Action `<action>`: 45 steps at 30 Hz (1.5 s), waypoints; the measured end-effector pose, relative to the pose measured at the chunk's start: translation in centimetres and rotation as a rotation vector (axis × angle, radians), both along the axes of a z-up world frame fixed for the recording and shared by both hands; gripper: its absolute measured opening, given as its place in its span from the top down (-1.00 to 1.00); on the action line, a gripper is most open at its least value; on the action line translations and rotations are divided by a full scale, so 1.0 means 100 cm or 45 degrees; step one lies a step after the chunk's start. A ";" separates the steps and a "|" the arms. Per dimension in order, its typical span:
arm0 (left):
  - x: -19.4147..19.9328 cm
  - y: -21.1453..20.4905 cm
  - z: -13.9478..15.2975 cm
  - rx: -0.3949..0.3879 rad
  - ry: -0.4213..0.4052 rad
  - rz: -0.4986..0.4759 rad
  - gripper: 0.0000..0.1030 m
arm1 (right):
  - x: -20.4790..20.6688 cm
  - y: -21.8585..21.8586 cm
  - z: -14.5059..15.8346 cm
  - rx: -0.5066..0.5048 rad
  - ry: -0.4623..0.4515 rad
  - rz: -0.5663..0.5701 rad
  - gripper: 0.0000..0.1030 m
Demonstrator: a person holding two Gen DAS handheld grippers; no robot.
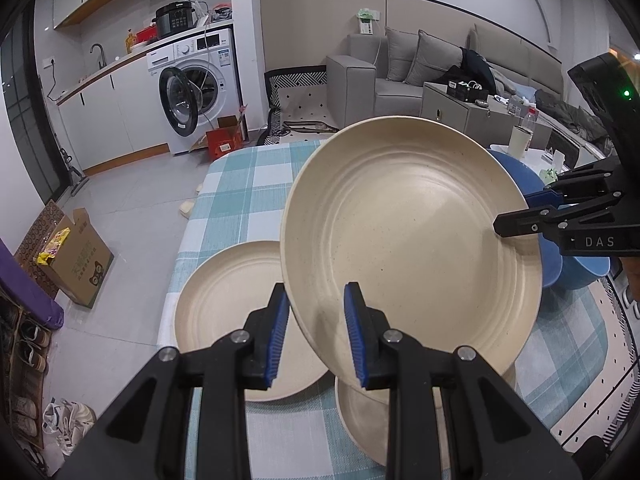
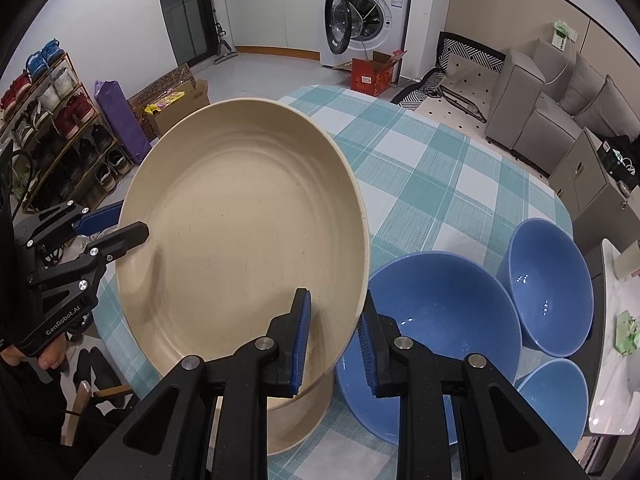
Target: Organize plates and bowls
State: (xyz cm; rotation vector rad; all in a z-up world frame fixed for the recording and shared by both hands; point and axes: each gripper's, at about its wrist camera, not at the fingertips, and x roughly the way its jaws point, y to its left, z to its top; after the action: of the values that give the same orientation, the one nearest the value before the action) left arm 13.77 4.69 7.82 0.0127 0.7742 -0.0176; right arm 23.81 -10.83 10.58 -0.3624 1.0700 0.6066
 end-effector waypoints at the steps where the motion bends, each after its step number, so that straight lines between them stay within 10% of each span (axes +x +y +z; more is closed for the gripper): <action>1: -0.001 0.000 -0.001 -0.002 0.002 0.000 0.50 | -0.001 0.000 -0.002 -0.002 0.004 0.003 0.55; 45: -0.022 -0.006 -0.055 0.020 0.178 -0.048 0.50 | -0.062 -0.009 -0.079 -0.061 0.197 0.094 0.55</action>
State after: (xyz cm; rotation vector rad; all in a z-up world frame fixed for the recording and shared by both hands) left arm 11.55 4.06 2.34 0.0416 0.9138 -0.0484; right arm 17.57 -11.72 2.64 -0.4033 1.2249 0.6841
